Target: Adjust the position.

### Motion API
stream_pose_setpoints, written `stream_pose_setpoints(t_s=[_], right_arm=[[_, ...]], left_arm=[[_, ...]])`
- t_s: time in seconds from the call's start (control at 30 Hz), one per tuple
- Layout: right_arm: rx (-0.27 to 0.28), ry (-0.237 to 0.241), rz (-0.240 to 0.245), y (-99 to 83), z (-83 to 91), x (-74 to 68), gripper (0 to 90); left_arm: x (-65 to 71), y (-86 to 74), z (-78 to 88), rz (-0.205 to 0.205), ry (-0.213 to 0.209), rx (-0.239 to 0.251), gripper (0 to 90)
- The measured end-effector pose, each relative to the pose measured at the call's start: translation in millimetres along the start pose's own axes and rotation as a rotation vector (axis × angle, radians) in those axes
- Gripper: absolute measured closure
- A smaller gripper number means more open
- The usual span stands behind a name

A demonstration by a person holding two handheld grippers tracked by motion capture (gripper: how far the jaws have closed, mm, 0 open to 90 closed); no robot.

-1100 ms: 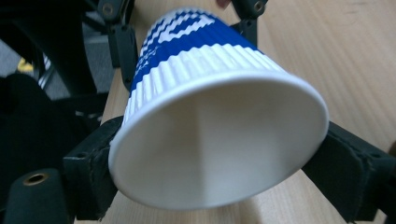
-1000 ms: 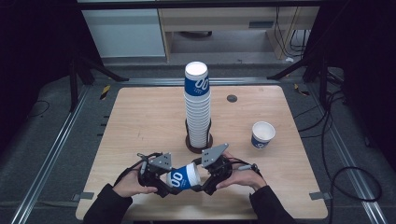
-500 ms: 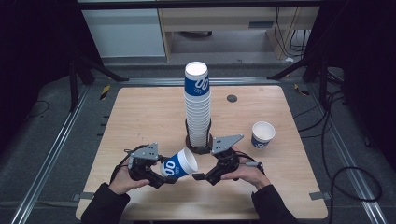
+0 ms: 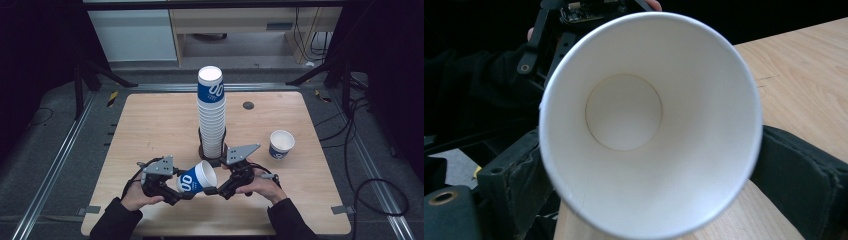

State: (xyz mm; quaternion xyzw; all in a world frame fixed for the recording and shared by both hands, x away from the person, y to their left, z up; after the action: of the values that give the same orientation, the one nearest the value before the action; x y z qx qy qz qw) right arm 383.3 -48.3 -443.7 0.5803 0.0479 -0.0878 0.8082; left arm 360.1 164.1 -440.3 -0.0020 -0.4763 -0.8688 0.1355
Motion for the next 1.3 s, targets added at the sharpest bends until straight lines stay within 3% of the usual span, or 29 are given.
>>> stream_pose_setpoints(t_s=[0.33,0.63,0.7,0.83,1.0,1.1,1.3], right_arm=[[0.013,0.043,-0.027,-0.7,-6.8,-2.8,13.0],[-0.005,0.036,-0.013,-0.8,-5.6,-2.9,15.6],[-0.021,0.027,0.002,-0.1,-4.8,-3.2,15.6],[-0.086,0.007,0.038,-2.6,-5.0,-4.1,15.5],[-0.165,0.011,0.061,-8.2,-12.7,-6.4,15.3],[-0.194,0.024,0.072,-10.9,-16.9,-8.3,15.2],[-0.233,0.03,0.096,-13.2,-21.3,-11.2,14.9]], left_arm=[[4.3,0.3,-6.4,-0.015,-0.016,-0.018,27.4],[3.3,-0.7,-8.3,0.007,-0.028,-0.033,24.6],[2.6,-1.6,-8.1,0.01,-0.026,-0.053,18.4],[-0.5,-4.5,-10.3,0.036,-0.029,-0.099,16.7],[1.0,-10.5,-20.5,0.032,-0.044,-0.185,16.6],[3.8,-13.2,-26.1,0.009,-0.072,-0.235,18.8],[5.4,-16.0,-30.9,0.005,-0.073,-0.269,27.5]])
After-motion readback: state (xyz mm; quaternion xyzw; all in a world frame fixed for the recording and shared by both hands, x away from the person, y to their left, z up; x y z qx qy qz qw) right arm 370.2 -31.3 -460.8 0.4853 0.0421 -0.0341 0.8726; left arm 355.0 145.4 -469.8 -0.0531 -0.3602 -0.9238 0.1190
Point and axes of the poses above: each handheld gripper's, and its own axes: z roughly backward along the jaws, y roughly out of its top, x roughly to its right, the point moved 3 cm from there along -z, roughly forward along the jaws, and after that the axes turned 2 degrees about z, right-handed, at the moved point
